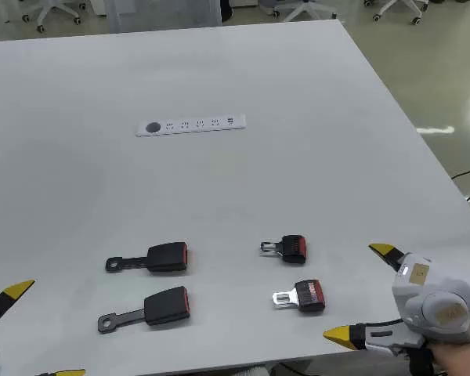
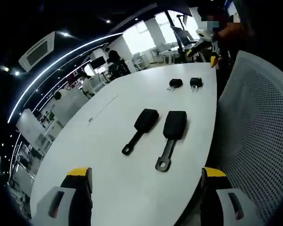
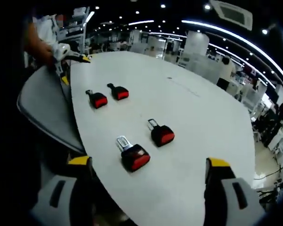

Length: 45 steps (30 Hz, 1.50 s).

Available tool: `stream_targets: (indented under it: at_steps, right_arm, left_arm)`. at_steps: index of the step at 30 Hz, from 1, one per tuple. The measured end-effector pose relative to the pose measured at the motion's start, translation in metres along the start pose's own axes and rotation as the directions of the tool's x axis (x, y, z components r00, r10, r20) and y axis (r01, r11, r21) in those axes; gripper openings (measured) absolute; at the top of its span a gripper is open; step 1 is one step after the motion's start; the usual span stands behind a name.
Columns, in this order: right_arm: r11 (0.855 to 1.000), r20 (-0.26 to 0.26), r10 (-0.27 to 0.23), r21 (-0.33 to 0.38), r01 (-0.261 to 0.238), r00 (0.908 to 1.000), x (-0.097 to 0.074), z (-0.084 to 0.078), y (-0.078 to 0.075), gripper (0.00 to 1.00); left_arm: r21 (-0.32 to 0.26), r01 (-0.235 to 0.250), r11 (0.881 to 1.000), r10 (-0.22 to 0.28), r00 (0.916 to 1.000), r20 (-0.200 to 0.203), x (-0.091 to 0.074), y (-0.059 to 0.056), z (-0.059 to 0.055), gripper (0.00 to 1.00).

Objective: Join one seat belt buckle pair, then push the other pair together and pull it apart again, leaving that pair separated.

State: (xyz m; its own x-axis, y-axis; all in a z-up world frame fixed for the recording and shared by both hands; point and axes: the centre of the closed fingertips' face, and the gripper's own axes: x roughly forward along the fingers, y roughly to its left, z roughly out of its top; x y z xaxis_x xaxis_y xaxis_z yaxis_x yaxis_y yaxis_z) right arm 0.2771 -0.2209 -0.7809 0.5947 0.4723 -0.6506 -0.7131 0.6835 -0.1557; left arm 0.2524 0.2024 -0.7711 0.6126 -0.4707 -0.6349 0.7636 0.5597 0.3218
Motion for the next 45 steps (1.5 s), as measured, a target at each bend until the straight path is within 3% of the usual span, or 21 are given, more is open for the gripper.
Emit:
stream_targets:
  at_steps: [34,45]
  right_arm:
    - [1.000,-0.001,0.004,-0.016,-0.004,1.0000,0.001,0.003,0.001,1.00]
    - [1.000,-0.017,0.002,0.013,-0.001,0.9999,-0.007,-0.015,0.001,1.00]
  left_arm:
    - [0.024,-0.009,1.000,0.010,0.9998,-0.018,0.002,0.002,-0.005,1.00]
    - [0.019,-0.004,1.000,0.004,0.9995,-0.032,0.002,0.000,-0.007,1.00]
